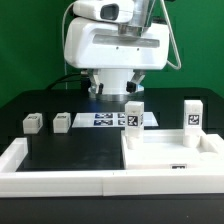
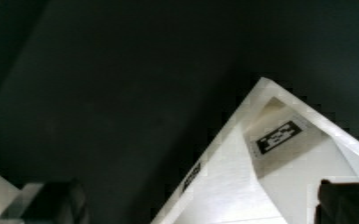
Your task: Assemble square table
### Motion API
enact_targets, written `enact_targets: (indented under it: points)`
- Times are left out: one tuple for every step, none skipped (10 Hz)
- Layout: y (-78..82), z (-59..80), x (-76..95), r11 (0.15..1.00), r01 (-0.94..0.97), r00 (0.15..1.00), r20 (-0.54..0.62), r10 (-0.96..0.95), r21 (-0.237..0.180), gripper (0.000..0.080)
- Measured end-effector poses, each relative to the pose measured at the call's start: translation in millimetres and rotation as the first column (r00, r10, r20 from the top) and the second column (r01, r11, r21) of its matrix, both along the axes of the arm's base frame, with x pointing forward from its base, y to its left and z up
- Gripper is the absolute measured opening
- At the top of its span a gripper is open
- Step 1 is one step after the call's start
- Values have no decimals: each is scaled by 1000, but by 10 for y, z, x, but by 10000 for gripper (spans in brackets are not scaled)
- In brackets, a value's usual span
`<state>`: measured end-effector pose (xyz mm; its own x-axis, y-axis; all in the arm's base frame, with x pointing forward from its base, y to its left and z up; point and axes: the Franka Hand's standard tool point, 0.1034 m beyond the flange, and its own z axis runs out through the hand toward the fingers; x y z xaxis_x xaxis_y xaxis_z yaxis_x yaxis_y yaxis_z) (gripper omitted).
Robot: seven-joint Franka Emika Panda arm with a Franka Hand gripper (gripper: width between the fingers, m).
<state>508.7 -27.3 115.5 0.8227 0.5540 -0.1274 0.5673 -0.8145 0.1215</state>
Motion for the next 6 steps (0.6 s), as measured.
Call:
enact_targets:
  points:
    - [1,-5,-6,1000,0,1000,-1,0,0,648]
    - [-5,-5,-6,1000,1,1000,-1,-1,0,648]
    - [-20,-5,-7,1000,0,1000,-2,0,0,648]
    - [-37,-5,-8,1000,-7,1000,-10,7,-2,648]
    - [-147,15,32,1000,-20,999,-35,20,-11,648]
    - [-297,12,21,997,78,997,-14,-78,0,648]
